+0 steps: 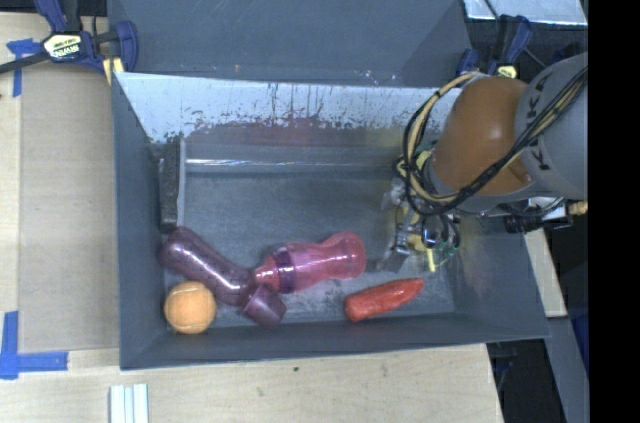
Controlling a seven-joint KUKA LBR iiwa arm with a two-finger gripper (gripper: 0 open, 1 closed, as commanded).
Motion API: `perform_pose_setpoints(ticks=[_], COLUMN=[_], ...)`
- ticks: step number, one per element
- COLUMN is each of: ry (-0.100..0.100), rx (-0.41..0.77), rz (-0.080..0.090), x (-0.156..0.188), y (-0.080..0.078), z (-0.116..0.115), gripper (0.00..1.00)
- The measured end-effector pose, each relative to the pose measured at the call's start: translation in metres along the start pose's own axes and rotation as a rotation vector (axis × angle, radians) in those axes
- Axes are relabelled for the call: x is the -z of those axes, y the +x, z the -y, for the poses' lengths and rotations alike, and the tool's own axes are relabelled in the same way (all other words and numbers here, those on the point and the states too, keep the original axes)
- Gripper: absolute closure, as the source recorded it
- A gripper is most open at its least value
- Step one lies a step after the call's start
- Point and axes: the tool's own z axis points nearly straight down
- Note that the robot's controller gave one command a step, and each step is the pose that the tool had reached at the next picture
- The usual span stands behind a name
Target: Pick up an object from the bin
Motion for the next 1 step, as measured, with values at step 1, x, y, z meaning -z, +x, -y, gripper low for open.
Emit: perform_pose_setpoints(ticks=[1], ry=[0.003], rx=[0.332], rz=[0.006], x=[-0.0101], y=[-0.0056], z=[-0.0024], gripper=[0.0])
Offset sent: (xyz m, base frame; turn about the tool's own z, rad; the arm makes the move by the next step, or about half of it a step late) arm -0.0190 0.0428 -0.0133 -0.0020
